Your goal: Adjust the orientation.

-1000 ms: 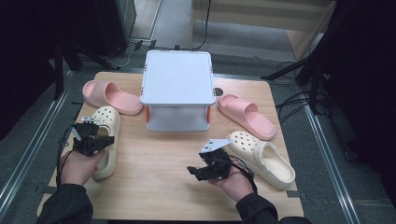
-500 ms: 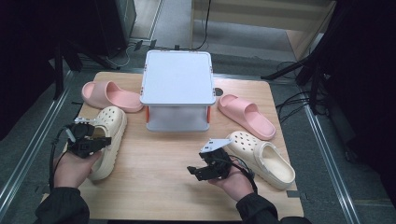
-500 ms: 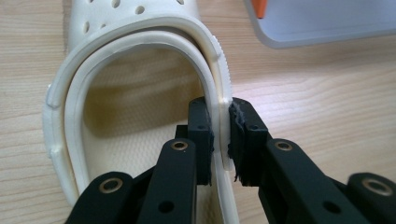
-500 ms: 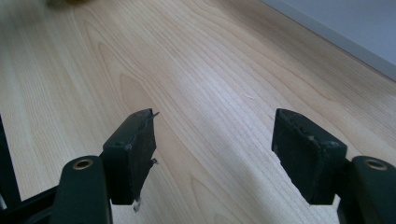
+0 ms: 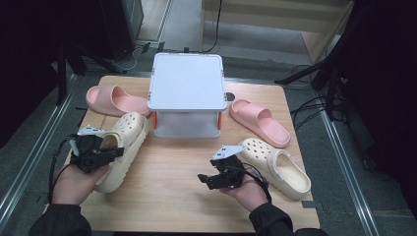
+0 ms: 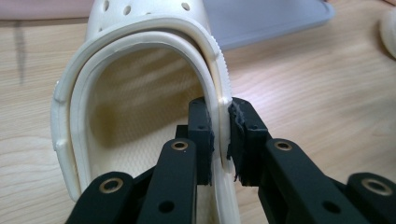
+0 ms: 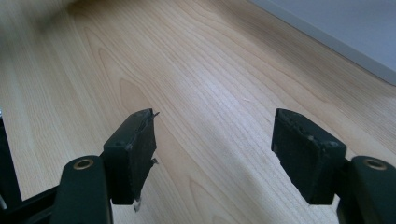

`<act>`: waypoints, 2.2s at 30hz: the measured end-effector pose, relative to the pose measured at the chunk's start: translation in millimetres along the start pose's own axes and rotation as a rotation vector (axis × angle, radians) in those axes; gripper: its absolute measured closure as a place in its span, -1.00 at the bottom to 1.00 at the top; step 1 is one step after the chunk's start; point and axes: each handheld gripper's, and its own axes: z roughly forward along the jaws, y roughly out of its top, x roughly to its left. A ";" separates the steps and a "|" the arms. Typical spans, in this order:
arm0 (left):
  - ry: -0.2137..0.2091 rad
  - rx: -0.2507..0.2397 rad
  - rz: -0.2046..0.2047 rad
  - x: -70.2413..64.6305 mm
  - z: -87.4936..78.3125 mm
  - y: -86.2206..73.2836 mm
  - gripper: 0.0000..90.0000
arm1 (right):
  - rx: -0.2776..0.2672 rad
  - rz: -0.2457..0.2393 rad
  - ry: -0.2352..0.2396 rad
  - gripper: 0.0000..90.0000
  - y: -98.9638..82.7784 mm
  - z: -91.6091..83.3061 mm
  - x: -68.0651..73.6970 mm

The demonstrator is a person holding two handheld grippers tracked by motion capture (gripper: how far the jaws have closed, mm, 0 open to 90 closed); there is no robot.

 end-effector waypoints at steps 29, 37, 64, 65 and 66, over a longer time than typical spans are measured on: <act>-0.236 0.099 0.162 -87.1 54.5 1.4 0.75 | -0.019 0.017 -0.028 -0.30 -5.1 -4.5 -1.8; -0.264 0.150 0.203 -97.5 65.7 -1.2 0.72 | -0.034 0.026 -0.035 -0.26 -7.1 -5.1 -0.7; -0.201 0.120 0.180 -13.9 66.4 -1.4 0.77 | -0.075 0.033 0.033 0.59 -2.9 17.0 20.4; -0.212 0.135 0.174 -12.0 70.1 -2.5 0.78 | -0.084 0.035 0.033 0.66 -2.5 17.4 21.0; -0.220 0.144 0.173 -11.5 72.5 -3.8 0.79 | -0.099 0.044 0.040 0.82 -0.7 18.4 22.7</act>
